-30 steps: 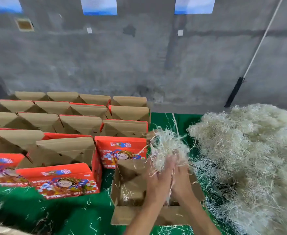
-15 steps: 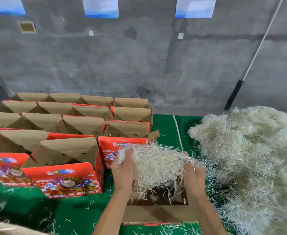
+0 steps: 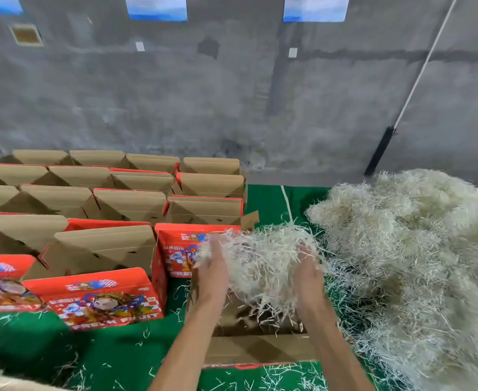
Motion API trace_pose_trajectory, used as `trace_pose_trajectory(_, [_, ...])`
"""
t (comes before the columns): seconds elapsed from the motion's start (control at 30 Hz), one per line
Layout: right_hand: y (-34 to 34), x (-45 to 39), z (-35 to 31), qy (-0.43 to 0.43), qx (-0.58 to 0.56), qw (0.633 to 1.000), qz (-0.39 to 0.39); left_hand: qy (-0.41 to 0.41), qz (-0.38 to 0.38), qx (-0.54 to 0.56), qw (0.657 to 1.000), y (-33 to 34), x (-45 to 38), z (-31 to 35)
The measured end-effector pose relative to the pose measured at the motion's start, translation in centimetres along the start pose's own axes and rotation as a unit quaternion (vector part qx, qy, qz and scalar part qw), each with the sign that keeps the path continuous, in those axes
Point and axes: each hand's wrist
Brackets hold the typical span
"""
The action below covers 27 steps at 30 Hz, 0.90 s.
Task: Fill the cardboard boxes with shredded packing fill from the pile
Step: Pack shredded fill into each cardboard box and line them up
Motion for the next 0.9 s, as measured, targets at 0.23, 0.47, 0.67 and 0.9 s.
trace_pose_trajectory(0.23, [-2.0,-0.9,1.0,-0.001,0.125,0.992,-0.003,0.009,-0.021,-0.028,0.999,-1.3,0.1,-2.7])
trace_pose_trajectory(0.47, [-4.2,-1.8,-0.2,-0.042,0.232,0.969,-0.071,-0.040,-0.163,0.128,0.977,-5.5,-1.7,-1.2])
trace_pose_trajectory(0.67, [0.1,1.8,0.4,-0.053,0.111,0.976,-0.179,0.012,-0.040,-0.046,0.998,-1.2,0.8,-4.1])
trace_pose_trajectory(0.9, [-5.9,-1.5,-1.3,-0.047,0.049,0.996,-0.059,0.039,-0.050,-0.015,0.998,-6.9,-0.3,-0.7])
Point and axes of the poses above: each hand's wrist, its own x-axis away from the middle knuckle, its own y-axis out of the palm, z = x × y, and after that the axes turned 4 degrees about -y, right-handed
